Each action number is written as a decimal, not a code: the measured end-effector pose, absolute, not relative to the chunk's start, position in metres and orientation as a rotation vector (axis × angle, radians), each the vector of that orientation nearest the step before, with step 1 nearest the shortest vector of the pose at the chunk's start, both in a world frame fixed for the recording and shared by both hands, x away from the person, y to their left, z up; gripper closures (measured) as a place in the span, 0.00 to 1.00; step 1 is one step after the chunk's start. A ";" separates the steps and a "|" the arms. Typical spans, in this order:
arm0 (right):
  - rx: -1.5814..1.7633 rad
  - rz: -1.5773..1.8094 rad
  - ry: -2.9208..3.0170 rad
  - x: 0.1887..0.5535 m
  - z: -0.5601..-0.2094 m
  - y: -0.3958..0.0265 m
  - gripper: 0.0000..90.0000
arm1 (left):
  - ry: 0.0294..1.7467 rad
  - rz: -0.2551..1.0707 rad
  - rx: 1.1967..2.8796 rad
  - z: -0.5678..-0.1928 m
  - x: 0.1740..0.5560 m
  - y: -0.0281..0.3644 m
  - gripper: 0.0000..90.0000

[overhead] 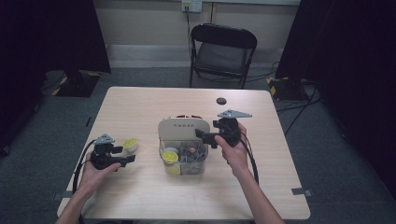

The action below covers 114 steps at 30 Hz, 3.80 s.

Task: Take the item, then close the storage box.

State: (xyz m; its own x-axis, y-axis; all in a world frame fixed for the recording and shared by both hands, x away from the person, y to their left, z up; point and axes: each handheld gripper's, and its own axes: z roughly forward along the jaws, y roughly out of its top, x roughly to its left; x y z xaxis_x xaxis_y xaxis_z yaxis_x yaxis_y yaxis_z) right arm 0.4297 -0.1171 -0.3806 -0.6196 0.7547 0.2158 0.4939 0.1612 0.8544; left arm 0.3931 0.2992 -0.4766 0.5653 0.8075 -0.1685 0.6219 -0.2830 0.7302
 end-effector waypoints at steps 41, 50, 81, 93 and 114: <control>1.072 1.583 2.253 0.409 -0.368 -0.115 0.45 | 1.045 0.461 2.112 -0.502 0.389 0.276 0.18; 1.064 1.573 2.279 0.407 -0.370 -0.114 0.44 | 1.044 0.461 2.112 -0.502 0.389 0.276 0.18; 1.058 1.563 2.329 0.394 -0.374 -0.111 0.33 | 1.043 0.458 2.114 -0.502 0.389 0.276 0.17; 1.038 1.518 2.322 0.382 -0.379 -0.111 0.20 | 1.041 0.459 2.115 -0.502 0.389 0.276 0.17; 1.081 1.433 2.307 0.377 -0.402 -0.119 0.17 | 1.040 0.458 2.117 -0.502 0.389 0.277 0.17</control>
State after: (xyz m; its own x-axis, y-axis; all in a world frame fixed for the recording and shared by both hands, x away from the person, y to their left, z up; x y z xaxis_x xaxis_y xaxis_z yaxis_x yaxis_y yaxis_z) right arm 0.3765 -0.1194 -0.4015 -0.7060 0.6831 0.1870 0.4703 0.2548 0.8449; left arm 0.3893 0.2767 -0.5016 0.6112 0.7915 0.0005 0.5347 -0.4133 0.7371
